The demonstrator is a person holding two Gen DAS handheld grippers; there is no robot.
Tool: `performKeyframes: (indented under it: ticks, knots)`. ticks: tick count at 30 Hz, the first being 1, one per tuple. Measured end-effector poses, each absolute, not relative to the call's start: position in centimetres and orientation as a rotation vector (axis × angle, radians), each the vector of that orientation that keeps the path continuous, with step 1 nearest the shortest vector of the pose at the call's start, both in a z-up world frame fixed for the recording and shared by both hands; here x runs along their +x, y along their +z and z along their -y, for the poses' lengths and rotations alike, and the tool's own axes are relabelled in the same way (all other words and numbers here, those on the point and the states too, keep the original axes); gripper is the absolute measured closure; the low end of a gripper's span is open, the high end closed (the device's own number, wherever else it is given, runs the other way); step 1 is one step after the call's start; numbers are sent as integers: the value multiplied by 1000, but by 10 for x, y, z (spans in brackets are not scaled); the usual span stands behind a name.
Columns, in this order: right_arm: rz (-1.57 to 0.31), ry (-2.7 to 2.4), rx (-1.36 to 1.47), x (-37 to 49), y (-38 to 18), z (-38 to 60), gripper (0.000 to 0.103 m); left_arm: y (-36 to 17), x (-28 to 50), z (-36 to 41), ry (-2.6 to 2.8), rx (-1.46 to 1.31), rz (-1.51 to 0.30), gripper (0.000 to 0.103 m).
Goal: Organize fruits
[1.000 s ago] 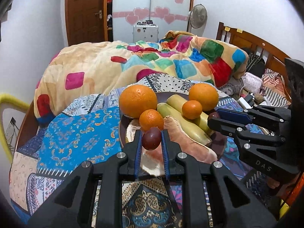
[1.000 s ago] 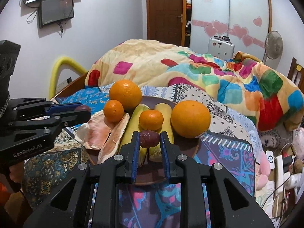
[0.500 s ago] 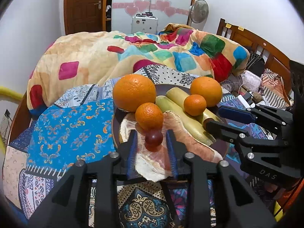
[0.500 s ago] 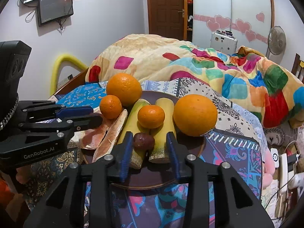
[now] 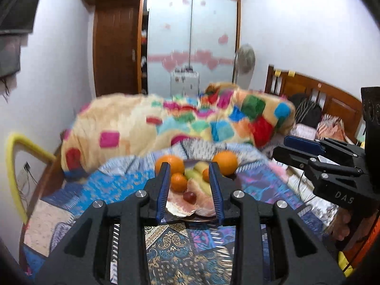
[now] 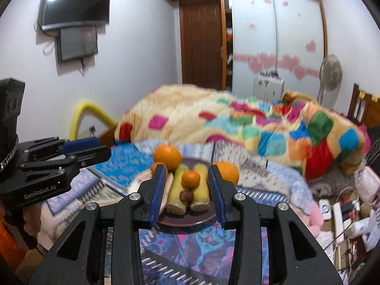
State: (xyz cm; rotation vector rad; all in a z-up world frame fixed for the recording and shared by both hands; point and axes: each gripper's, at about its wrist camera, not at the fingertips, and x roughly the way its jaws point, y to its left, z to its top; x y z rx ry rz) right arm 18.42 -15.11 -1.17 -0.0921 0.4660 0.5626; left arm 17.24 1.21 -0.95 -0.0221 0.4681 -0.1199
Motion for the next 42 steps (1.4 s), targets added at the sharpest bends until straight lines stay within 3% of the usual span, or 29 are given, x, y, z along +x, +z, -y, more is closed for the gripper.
performKeyframes:
  ticks: [5, 9, 11, 13, 15, 18, 24, 42]
  knots:
    - [-323, 553, -22, 130, 27, 171, 68, 24, 111, -5, -79, -26, -326, 53]
    - [-237, 538, 18, 92, 41, 181, 56, 36, 71, 0, -58, -25, -251, 39]
    - [-198, 510, 9, 77, 43, 182, 55, 39, 57, 1, -57, -27, -230, 35]
    - [-168, 490, 5, 62, 45, 182, 44, 41, 44, 2, -50, -20, -210, 31]
    - [-138, 480, 10, 48, 46, 182, 27, 42, 33, 3, -48, -14, -189, 22]
    - [-113, 455, -4, 36, 44, 180, 20, 40, 17, 3, -55, -25, -171, 14]
    - [-106, 434, 9, 27, 38, 185, 2, 39, 1, 3, -38, -27, -151, 9]
    - [-121, 430, 18, 15, 32, 189, 0, 35, -14, 11, -21, -6, -125, 4]
